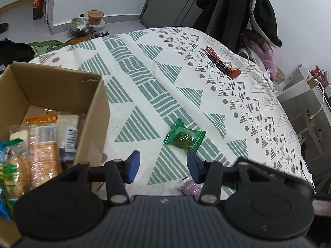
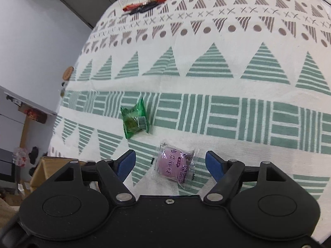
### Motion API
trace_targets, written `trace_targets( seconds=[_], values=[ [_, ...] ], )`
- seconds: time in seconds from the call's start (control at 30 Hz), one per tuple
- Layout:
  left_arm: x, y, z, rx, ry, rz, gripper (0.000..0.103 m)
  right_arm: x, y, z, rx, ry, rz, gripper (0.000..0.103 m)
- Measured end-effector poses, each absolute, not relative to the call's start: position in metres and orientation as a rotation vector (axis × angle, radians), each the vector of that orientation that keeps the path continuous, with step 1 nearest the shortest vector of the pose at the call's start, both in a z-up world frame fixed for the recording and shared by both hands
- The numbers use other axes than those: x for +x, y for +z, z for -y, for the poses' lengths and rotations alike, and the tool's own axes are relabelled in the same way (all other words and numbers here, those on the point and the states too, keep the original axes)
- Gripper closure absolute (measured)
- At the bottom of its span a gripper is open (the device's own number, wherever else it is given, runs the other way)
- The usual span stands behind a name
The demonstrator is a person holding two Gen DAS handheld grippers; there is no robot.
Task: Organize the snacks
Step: 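Move both open tools toward the green candy and purple packet, then grasp the green wrapped candy with the left tool while the right tool grasps the purple packet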
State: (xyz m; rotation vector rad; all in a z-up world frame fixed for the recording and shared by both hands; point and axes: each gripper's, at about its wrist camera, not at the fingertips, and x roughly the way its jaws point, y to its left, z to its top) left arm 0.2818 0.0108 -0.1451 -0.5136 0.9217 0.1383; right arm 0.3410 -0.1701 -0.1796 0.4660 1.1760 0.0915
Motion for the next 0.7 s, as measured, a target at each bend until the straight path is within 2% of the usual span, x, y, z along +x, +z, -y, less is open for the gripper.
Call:
trace_targets(
  seconds=[0.2,0.43,0.5,0.53,0.57,0.7],
  values=[
    [0.298,-0.154,-0.015,-0.522,0.149,-0.925,0.059,0.348,-0.194,0.158,0.418,0.086,-1.206,0.029],
    [0.314,-0.164,-0.018,-0.545,0.149,-0.938,0.059,0.360,-0.205,0.142,0.325,0.076,-1.210,0.035],
    [0.317,-0.167,-0.018,-0.548,0.149,-0.943,0.059,0.361,-0.206,0.140,0.287,0.063,-1.207,0.051],
    [0.319,-0.169,-0.018,-0.548,0.149,-0.948,0.059,0.362,-0.206,0.141,0.285,0.064,-1.200,0.054],
    [0.320,-0.170,-0.017,-0.549,0.150,-0.951,0.059,0.362,-0.206,0.142,0.289,0.069,-1.197,0.064],
    [0.325,-0.176,-0.012,-0.544,0.139,-0.966,0.059,0.364,-0.203,0.147,0.295,0.059,-1.177,0.071]
  ],
)
